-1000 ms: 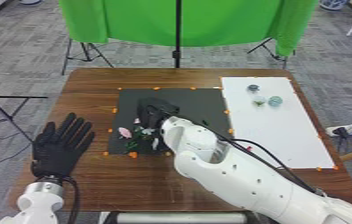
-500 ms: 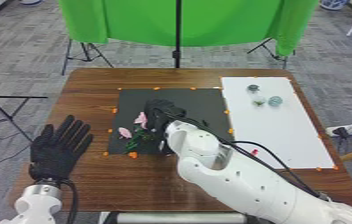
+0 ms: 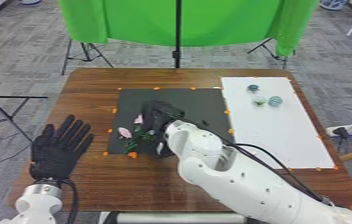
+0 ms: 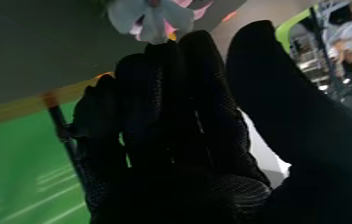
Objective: Arrange flowers
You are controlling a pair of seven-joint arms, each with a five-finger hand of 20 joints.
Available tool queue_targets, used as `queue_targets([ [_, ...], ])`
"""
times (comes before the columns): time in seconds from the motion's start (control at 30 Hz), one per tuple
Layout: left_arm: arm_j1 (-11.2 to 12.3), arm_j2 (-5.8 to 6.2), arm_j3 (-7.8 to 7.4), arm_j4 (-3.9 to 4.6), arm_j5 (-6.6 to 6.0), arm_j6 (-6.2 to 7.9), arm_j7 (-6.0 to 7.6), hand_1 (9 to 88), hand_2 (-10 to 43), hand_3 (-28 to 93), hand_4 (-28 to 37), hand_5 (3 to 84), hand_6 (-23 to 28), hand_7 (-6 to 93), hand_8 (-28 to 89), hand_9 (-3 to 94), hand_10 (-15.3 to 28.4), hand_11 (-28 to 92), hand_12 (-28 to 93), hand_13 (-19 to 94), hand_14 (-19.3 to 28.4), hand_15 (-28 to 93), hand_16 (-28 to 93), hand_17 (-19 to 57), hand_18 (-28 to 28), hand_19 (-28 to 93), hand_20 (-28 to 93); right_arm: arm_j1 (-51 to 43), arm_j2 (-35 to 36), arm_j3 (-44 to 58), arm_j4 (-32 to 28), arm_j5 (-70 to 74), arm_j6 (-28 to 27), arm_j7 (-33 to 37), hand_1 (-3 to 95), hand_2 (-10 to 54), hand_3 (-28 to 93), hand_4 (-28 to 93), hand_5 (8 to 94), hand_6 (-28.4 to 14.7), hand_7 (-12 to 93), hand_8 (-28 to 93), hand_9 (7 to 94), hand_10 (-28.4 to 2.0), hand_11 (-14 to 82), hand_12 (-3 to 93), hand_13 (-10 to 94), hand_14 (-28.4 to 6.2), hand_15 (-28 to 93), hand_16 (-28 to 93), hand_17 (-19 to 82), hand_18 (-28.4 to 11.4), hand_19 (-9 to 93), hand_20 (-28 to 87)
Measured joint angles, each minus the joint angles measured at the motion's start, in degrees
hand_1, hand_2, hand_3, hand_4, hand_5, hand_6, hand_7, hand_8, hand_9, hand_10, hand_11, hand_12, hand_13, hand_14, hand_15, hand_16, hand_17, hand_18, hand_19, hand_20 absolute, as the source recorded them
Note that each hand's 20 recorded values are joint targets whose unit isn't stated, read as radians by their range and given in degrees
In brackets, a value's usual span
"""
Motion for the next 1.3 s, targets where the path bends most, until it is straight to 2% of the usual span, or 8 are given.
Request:
queue_targets([
  [0.27, 0.8, -0.64, -1.08, -0.41, 0.01, -0.31, 0.28, 25.9, 13.5, 77, -28.3, 43.5, 9.0, 9.0, -8, 36.0, 14.3, 17, 11, 28, 13.7, 29, -4, -4.0, 12.3, 25, 14, -8.2, 5.9, 15.2, -9.0, 3.7, 7.6, 3.7, 41.9, -9.5, 77, -28, 54.3, -7.3, 15, -11, 51.4, -20.3, 24.2, 20.4, 44, -18.9, 71, 24, 26, -24.0, 85, 44],
  [0.37, 1.8, -1.17, -1.74, -0.79, 0.04, -0.46, 0.44, 25.8, 13.4, 77, -28.3, 43.5, 9.0, 9.1, -8, 36.1, 14.2, 17, 11, 28, 13.8, 29, -4, -4.0, 12.3, 25, 14, -10.3, 10.3, 20.9, -9.5, 3.7, 8.9, 4.6, 41.8, -9.5, 78, -28, 53.6, -7.1, 14, -11, 48.8, -18.9, 17.6, 18.3, 43, -17.5, 54, 16, 24, -23.2, 79, 40],
  [0.47, 2.7, -1.44, -2.10, -1.08, 0.06, -0.54, 0.91, 25.9, 13.4, 77, -28.3, 43.5, 9.0, 9.1, -8, 36.0, 14.2, 17, 11, 28, 13.8, 29, -4, -4.0, 12.3, 25, 14, -11.7, 15.1, 25.5, -7.4, 3.3, 9.3, 4.8, 43.6, -9.5, 79, -28, 52.2, -6.2, 15, -12, 47.4, -17.1, 13.5, 16.4, 42, -16.2, 37, 15, 22, -22.6, 75, 35],
  [0.67, 3.0, -1.52, -1.99, -1.12, 0.07, -0.55, 1.59, 26.0, 13.5, 77, -28.3, 43.4, 8.9, 9.0, -8, 36.2, 14.3, 17, 12, 28, 13.8, 29, -4, -4.0, 12.3, 25, 14, -10.7, 21.5, 28.4, 3.1, 2.8, 9.9, 5.5, 46.9, -9.5, 79, -28, 50.5, -4.7, 15, -12, 46.8, -13.4, 10.6, 14.1, 44, -14.5, 27, 16, 22, -22.1, 74, 32],
  [0.93, 2.8, -1.52, -1.46, -1.11, -0.01, -0.48, 1.93, 26.0, 13.5, 77, -28.3, 43.5, 8.9, 9.2, -8, 36.1, 14.2, 17, 11, 28, 13.8, 29, -4, -4.0, 12.3, 25, 14, -7.4, 22.9, 24.9, 7.4, 2.5, 9.0, 5.2, 49.8, -9.5, 79, -28, 49.3, -3.0, 15, -13, 46.2, -11.5, 9.3, 12.8, 45, -13.1, 29, 19, 24, -21.7, 78, 34],
  [1.07, 2.6, -1.52, -1.26, -1.09, -0.01, -0.48, 1.93, 26.1, 13.5, 77, -28.3, 43.5, 8.9, 9.1, -8, 36.1, 14.2, 17, 11, 28, 13.8, 29, -4, -4.0, 12.2, 25, 14, -5.3, 22.2, 22.3, 8.6, 1.4, 8.2, 4.4, 54.0, -9.5, 76, -28, 54.2, -1.3, 17, -14, 53.8, -11.6, 11.6, 13.8, 48, -12.6, 40, 19, 25, -21.7, 81, 38],
  [1.2, 2.6, -1.55, -1.26, -1.09, -0.01, -0.46, 1.95, 26.1, 13.6, 77, -28.3, 43.5, 9.0, 9.1, -8, 36.1, 14.2, 17, 11, 28, 13.8, 29, -4, -4.0, 12.2, 25, 14, -3.7, 21.7, 19.9, 10.2, -0.6, 5.8, 3.9, 57.9, -9.5, 75, -28, 60.5, -1.6, 16, -13, 62.0, -12.0, 14.6, 15.6, 57, -11.4, 40, 22, 29, -21.8, 82, 41],
  [1.3, 2.6, -1.60, -1.24, -1.09, -0.01, -0.42, 1.96, 26.1, 13.7, 77, -28.3, 43.5, 9.0, 8.9, -8, 36.0, 14.2, 17, 12, 28, 13.8, 29, -4, -4.0, 12.2, 25, 14, -2.4, 21.2, 17.4, 12.2, -1.5, 4.4, 4.9, 67.5, -9.5, 59, -28, 66.1, -1.2, 18, -13, 68.8, -11.9, 15.7, 20.7, 64, -8.9, 34, 34, 32, -21.5, 83, 42],
])
